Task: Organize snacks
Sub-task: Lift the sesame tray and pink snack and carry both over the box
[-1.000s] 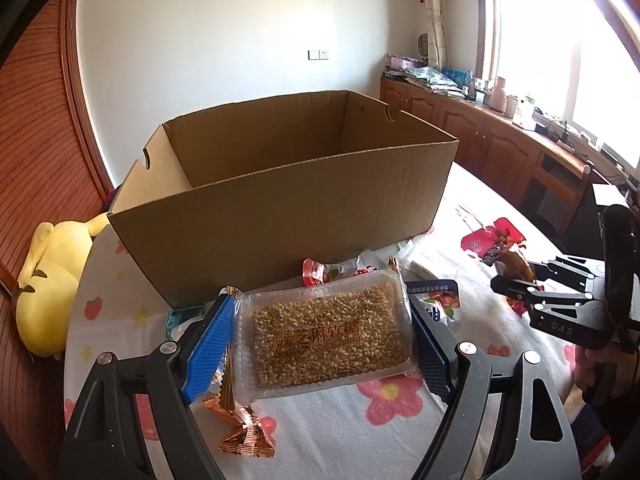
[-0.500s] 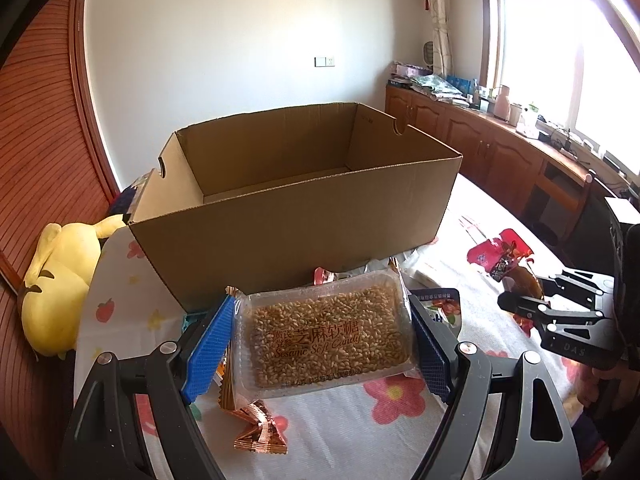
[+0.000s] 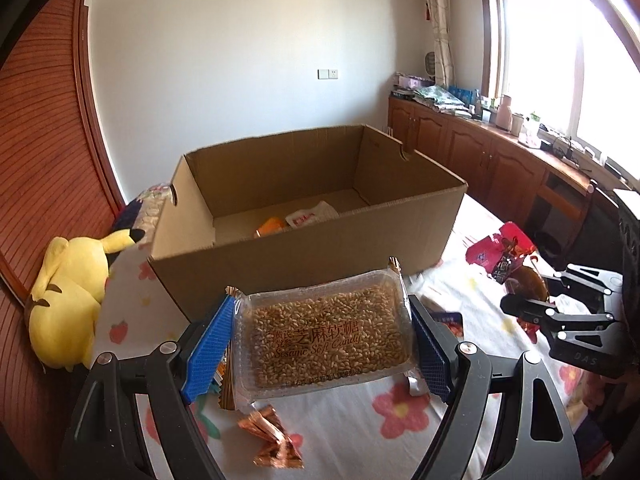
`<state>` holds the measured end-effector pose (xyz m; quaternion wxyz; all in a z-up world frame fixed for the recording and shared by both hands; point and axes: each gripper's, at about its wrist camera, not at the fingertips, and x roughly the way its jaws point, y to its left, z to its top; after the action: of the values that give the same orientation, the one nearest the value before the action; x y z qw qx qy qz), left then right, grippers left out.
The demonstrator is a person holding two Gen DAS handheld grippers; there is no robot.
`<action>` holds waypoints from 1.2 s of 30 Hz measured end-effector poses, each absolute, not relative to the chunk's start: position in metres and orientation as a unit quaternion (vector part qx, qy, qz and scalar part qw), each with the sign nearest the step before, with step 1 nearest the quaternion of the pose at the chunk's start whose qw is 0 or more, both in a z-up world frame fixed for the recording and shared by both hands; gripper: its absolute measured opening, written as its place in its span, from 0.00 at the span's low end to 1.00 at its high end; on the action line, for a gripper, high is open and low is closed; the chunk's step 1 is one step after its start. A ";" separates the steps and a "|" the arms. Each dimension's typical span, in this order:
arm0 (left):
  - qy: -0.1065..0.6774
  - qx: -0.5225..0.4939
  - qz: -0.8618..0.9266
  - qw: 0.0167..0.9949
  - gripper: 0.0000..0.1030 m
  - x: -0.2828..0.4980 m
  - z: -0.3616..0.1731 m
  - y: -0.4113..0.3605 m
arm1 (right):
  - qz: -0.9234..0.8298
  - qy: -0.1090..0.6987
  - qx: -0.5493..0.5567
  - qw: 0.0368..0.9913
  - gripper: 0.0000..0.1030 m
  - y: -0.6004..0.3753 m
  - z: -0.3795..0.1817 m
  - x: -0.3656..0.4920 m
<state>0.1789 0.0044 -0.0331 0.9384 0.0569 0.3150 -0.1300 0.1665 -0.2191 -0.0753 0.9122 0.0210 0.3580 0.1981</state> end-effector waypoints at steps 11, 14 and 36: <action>0.282 0.069 -0.124 0.949 0.81 0.203 -0.013 0.002 | 0.219 0.310 -0.003 0.925 0.38 -0.198 -0.031 0.197; 0.276 0.071 -0.120 0.951 0.81 0.214 -0.012 0.006 | 0.224 0.299 -0.008 0.928 0.38 -0.193 -0.022 0.208; 0.286 0.062 -0.100 0.951 0.82 0.286 -0.028 0.002 | 0.265 0.280 0.007 0.923 0.38 -0.159 -0.020 0.292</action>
<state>0.2862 0.0018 -0.0284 0.9509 0.0618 0.2865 -0.0996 0.2920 -0.1592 -0.0198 0.9226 0.0072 0.2800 0.2651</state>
